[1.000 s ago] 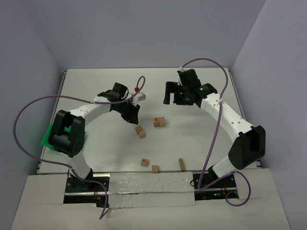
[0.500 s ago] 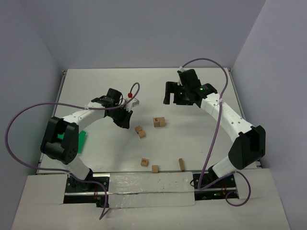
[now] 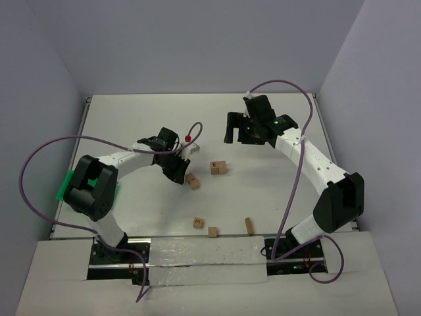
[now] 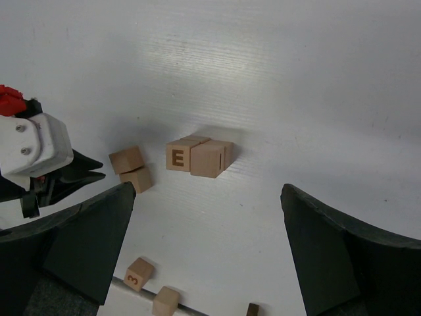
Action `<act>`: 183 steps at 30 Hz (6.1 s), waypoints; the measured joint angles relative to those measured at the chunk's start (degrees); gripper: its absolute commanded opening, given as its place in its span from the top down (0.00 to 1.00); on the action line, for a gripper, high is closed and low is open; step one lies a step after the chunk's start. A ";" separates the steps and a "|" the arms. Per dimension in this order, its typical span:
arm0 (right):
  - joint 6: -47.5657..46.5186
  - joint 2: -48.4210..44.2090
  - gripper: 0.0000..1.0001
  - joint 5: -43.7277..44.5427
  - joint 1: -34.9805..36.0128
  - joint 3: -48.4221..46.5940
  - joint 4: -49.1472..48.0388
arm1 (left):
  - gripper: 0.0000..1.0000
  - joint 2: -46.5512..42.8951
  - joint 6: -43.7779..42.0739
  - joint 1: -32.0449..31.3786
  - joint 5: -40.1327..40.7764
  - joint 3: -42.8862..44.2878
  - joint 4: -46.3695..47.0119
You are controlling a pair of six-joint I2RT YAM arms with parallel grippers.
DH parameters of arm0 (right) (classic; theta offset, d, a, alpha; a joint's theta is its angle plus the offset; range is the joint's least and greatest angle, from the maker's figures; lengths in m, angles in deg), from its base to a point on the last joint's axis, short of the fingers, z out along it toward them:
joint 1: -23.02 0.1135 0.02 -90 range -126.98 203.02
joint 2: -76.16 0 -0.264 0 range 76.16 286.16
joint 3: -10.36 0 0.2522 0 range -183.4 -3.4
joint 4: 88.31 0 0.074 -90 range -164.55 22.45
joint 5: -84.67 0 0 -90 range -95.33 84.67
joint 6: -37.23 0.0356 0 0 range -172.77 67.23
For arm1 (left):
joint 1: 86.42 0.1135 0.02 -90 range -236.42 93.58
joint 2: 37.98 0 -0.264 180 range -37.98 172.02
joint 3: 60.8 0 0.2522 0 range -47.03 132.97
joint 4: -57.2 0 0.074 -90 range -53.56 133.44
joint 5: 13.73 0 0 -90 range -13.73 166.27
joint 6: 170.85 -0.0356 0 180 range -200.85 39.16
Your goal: Build the wood block tower
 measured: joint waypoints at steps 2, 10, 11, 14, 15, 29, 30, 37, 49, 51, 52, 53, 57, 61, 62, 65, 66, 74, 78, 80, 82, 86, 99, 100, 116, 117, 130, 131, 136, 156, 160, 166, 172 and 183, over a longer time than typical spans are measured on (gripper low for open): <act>-0.01 0.00 0.00 -0.01 0.00 0.00 0.00 | 0.71 0.48 0.35 -0.13 0.12 0.00 0.29; 0.01 0.00 0.00 -0.01 0.00 0.00 0.00 | 0.70 1.78 0.65 -0.31 0.78 0.05 1.60; 0.01 0.00 0.00 -0.01 0.00 0.00 0.00 | 0.70 2.00 0.64 -0.40 0.87 0.11 1.67; -0.01 0.00 0.00 -0.01 0.00 0.00 0.00 | 0.70 2.90 0.57 -0.87 1.33 0.50 1.84; -0.01 0.00 0.00 -0.01 0.00 0.00 0.00 | 0.70 3.15 0.55 -0.99 1.43 0.62 1.89; -0.05 0.00 0.00 -0.01 0.00 0.74 -0.37 | 0.70 4.57 0.07 -1.29 2.11 2.01 2.32; -0.05 0.00 0.00 -0.01 0.00 0.77 -0.37 | 0.70 4.71 -0.01 -1.29 2.16 2.15 2.32; -0.44 0.00 0.00 -0.02 0.00 0.85 -0.37 | 0.69 5.40 -0.53 -1.34 2.24 2.81 2.40; -0.67 0.00 0.00 -0.06 0.00 0.85 -0.37 | 0.56 5.03 -1.03 -1.72 2.78 2.97 2.30; -0.69 0.00 0.00 -0.13 0.00 0.85 -0.37 | 0.49 3.90 -1.38 -1.71 3.17 2.28 1.92; -0.70 0.00 0.00 -0.19 0.00 0.85 -0.37 | 0.44 3.07 -1.65 -1.70 3.38 1.94 1.49; -0.75 0.00 0.00 -0.23 0.00 0.85 -0.37 | 0.37 2.02 -2.05 -1.69 3.61 1.74 0.80; -0.87 -0.02 0.00 -0.41 0.00 0.86 -0.36 | 0.01 -4.32 -4.04 -0.96 3.74 1.64 -2.31; -0.87 -0.02 0.00 -0.43 0.00 0.88 -0.37 | 0.01 -12.37 -4.95 -0.02 2.99 2.01 -4.74; -0.86 -0.02 0.00 -0.42 0.00 0.90 -0.37 | 0.01 -13.88 -4.80 -0.03 2.98 2.31 -5.02; -0.86 -0.02 0.00 -0.40 0.00 0.90 -0.37 | 0.01 -15.54 -2.45 -0.97 4.22 3.94 -4.96; -0.87 -0.02 0.00 -0.40 0.00 0.90 -0.37 | 0.01 -15.33 -1.77 -1.39 4.92 4.56 -4.83; -1.30 -0.02 0.00 0.82 -0.20 0.89 -0.36 | 0.01 -10.66 0.55 -3.40 7.86 5.33 -4.23; -1.44 -0.02 0.00 1.41 -1.71 0.78 -0.35 | 0.01 -9.22 -0.17 -4.51 9.65 5.34 -3.91; -1.51 -0.02 0.00 1.58 -3.12 0.52 -0.35 | 0.01 -8.64 -0.91 -5.73 10.55 5.37 -3.45; -1.50 -0.02 0.00 1.50 -4.85 0.22 -0.33 | 0.01 -7.70 -1.82 -7.05 10.92 5.38 -2.98; -1.50 0.00 0.00 1.63 -7.56 -0.45 -0.35 | 0.01 -4.50 -3.65 -8.75 10.87 5.61 -2.34; -1.52 0.00 0.00 1.45 -8.35 -0.52 -0.36 | 0.01 3.33 -6.32 -10.49 10.61 9.13 -1.74; -1.51 0.00 0.00 1.41 -8.35 -0.52 -0.36 | 0.01 3.50 -6.53 -10.60 10.60 9.24 -1.77; -1.52 0.04 0.00 1.05 -8.37 -0.52 -0.35 | 0.14 7.01 -8.11 -10.85 10.46 10.15 -2.07; -1.51 0.04 0.00 1.04 -8.37 -0.52 -0.35 | 0.15 7.02 -8.14 -10.86 10.41 10.16 -2.07; -1.50 0.27 0.00 0.47 -8.39 -0.52 -0.35 | 0.18 7.32 -8.12 -11.22 10.39 10.16 -2.05; -1.50 0.28 0.00 0.45 -8.39 -0.52 -0.35 | 0.19 7.51 -8.11 -11.29 10.39 10.16 -2.05; -1.52 0.33 0.00 0.25 -8.46 -0.53 -0.35 | 0.20 8.28 -8.03 -11.47 10.39 10.16 -2.05; -1.52 0.33 0.00 0.29 -8.46 -0.55 -0.35 | 1.00 6.69 -0.04 -13.14 15.10 11.63 -5.74; -1.50 0.32 0.00 0.59 -8.47 -0.55 -0.33 | 1.00 3.29 9.81 -13.93 18.41 15.23 -8.36; -1.55 0.16 0.00 1.79 -8.64 -0.55 -0.33 | 1.00 0.42 28.49 -16.71 29.24 23.74 -13.16; -1.89 0.02 0.00 2.87 -9.62 -0.59 -0.33 | 1.00 2.75 38.32 -17.47 30.46 31.95 -18.17; -1.67 -0.14 0.00 5.13 -17.05 -3.01 -0.19 | 1.00 12.12 48.06 -21.46 34.62 43.71 -21.06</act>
